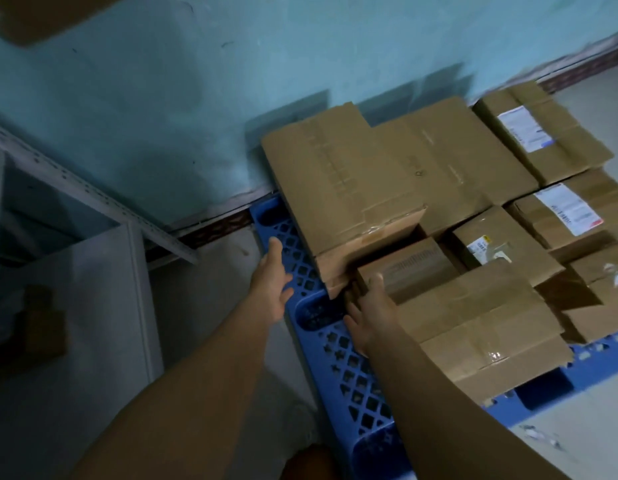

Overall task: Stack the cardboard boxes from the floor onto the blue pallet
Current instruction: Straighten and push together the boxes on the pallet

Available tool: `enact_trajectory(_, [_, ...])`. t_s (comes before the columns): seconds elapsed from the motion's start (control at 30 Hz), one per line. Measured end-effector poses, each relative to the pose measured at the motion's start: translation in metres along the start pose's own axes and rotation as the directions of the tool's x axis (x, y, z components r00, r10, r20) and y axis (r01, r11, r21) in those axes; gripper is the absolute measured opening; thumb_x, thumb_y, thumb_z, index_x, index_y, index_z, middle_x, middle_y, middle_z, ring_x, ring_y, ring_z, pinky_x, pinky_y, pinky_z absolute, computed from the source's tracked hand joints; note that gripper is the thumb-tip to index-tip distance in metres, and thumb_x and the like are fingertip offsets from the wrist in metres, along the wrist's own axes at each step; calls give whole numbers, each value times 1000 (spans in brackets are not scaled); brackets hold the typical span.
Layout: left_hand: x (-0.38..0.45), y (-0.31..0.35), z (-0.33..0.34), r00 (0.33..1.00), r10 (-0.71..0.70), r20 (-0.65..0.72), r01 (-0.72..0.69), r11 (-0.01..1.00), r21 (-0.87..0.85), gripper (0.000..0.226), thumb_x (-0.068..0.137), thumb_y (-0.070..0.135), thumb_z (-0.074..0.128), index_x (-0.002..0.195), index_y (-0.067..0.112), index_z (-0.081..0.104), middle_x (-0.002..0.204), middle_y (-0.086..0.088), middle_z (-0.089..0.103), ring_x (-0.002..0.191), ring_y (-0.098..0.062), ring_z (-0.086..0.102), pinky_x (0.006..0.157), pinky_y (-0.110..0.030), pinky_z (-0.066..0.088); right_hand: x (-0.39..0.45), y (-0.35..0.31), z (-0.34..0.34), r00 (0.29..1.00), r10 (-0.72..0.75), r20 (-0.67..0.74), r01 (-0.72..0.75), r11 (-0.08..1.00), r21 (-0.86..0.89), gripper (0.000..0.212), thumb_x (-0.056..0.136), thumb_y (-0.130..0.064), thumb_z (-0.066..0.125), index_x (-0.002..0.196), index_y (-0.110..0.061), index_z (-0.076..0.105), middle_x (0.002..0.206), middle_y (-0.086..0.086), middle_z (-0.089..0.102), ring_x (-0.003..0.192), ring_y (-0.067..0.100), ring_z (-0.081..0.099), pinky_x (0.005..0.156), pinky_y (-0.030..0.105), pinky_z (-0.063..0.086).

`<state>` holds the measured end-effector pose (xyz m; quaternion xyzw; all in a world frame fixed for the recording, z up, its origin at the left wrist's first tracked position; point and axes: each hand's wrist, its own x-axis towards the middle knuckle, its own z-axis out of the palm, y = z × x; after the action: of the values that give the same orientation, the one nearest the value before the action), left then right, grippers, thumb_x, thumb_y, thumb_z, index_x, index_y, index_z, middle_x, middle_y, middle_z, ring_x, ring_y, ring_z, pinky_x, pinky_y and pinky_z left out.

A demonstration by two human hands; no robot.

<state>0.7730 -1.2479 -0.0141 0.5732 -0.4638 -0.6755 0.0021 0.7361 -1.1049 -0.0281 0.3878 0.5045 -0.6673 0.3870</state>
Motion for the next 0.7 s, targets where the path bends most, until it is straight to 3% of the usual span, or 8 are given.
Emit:
enact_trajectory(0.17, [37, -8, -17, 999, -36, -11, 36, 999, 18, 72, 92, 63, 41, 150, 22, 31, 153, -7, 36, 136, -26, 40, 107, -40, 37, 28, 21, 4, 999, 35, 38, -36, 999, 28, 68, 94, -51, 47, 147, -10, 32, 146, 12, 43, 134, 27, 42, 107, 37, 35])
enact_trajectory(0.3, [86, 4, -8, 995, -86, 56, 79, 991, 111, 85, 81, 75, 47, 149, 25, 34, 150, -1, 41, 127, -23, 49, 88, -35, 46, 64, 31, 30, 998, 64, 7, -64, 990, 123, 76, 91, -57, 50, 148, -11, 32, 149, 10, 40, 136, 29, 39, 109, 37, 32])
enact_trajectory(0.4, [130, 28, 6, 988, -84, 129, 62, 985, 163, 82, 85, 69, 49, 152, 32, 22, 155, -3, 30, 134, -30, 41, 98, -44, 45, 91, 30, 67, 995, 100, -18, -93, 970, 224, 83, 87, -64, 50, 148, -11, 33, 150, 12, 37, 136, 30, 38, 110, 38, 32])
enact_trajectory(0.5, [164, 46, 16, 972, -92, 216, 45, 976, 213, 83, 82, 69, 51, 151, 40, 15, 157, 1, 25, 135, -32, 39, 100, -54, 45, 108, 25, 97, 992, 121, -36, -100, 928, 360, 64, 90, -63, 46, 132, -14, 48, 142, 13, 45, 125, 30, 48, 104, 37, 40])
enact_trajectory(0.6, [187, 52, 24, 951, -86, 298, 23, 978, 208, 79, 85, 65, 52, 151, 42, 14, 155, 0, 30, 129, -35, 44, 96, -63, 45, 128, 23, 112, 993, 99, -62, -57, 876, 478, 66, 93, -64, 35, 131, -13, 54, 128, 10, 59, 99, 23, 55, 105, 35, 39])
enact_trajectory(0.7, [195, 54, 34, 929, -65, 365, -5, 982, 188, 66, 91, 58, 48, 149, 39, 21, 146, -1, 42, 121, -29, 50, 95, -58, 45, 144, 25, 109, 983, 117, -140, -29, 856, 517, 67, 94, -64, 33, 127, -10, 55, 114, 13, 64, 94, 24, 59, 101, 35, 41])
